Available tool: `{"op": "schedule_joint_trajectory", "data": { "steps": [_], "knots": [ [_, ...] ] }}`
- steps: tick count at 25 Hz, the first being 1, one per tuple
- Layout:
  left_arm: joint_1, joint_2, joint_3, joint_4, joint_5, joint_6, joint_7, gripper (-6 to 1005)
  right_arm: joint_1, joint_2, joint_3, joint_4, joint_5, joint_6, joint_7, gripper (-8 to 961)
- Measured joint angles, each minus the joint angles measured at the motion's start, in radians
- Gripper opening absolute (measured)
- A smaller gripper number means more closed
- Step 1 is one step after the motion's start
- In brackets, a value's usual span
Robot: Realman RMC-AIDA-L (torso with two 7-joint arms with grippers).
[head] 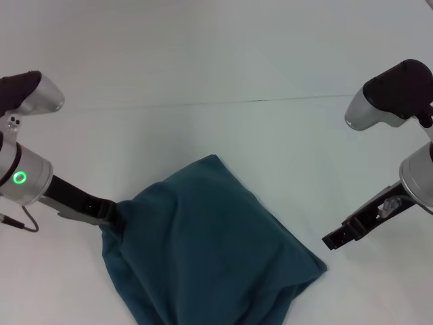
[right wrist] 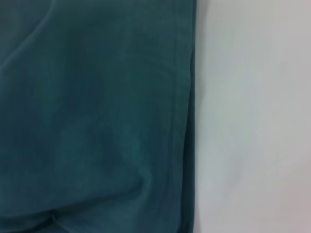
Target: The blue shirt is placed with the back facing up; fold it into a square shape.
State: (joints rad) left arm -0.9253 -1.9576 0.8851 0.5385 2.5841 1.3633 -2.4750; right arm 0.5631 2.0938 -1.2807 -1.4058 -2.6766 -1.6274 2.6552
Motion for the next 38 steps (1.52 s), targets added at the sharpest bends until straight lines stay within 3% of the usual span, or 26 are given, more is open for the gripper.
{"op": "schedule_joint_trajectory", "data": {
  "steps": [6,12,15,19,25,30,33,38],
  "knots": [
    [0.009,0.000,-0.015,0.029,0.000,0.016,0.012,92,0.003,0.000,0.001,-0.002,0.000,0.000,-0.002,714],
    [0.084,-0.021,-0.061,0.173,-0.039,0.066,0.030,180,0.003,-0.001,0.003,-0.015,0.000,-0.006,0.001,715],
    [0.122,-0.023,-0.101,0.236,-0.119,0.135,0.095,242,-0.003,-0.001,0.018,-0.036,0.012,-0.005,-0.016,715],
    [0.191,-0.020,-0.246,0.264,-0.326,0.329,0.328,326,-0.010,-0.003,0.092,-0.050,0.113,-0.020,-0.141,715],
    [0.260,-0.012,-0.314,0.261,-0.445,0.540,0.536,561,-0.045,-0.003,0.156,-0.051,0.227,-0.082,-0.329,716],
    [0.321,-0.035,-0.323,0.259,-0.467,0.636,0.657,791,-0.067,-0.004,0.281,-0.050,0.487,-0.261,-0.522,723],
    [0.357,-0.050,-0.323,0.259,-0.486,0.656,0.725,832,-0.074,-0.006,0.352,-0.044,0.569,-0.342,-0.604,753],
    [0.384,-0.059,-0.311,0.249,-0.488,0.665,0.780,873,-0.113,-0.006,0.371,-0.046,0.554,-0.349,-0.699,815]
  ]
}}
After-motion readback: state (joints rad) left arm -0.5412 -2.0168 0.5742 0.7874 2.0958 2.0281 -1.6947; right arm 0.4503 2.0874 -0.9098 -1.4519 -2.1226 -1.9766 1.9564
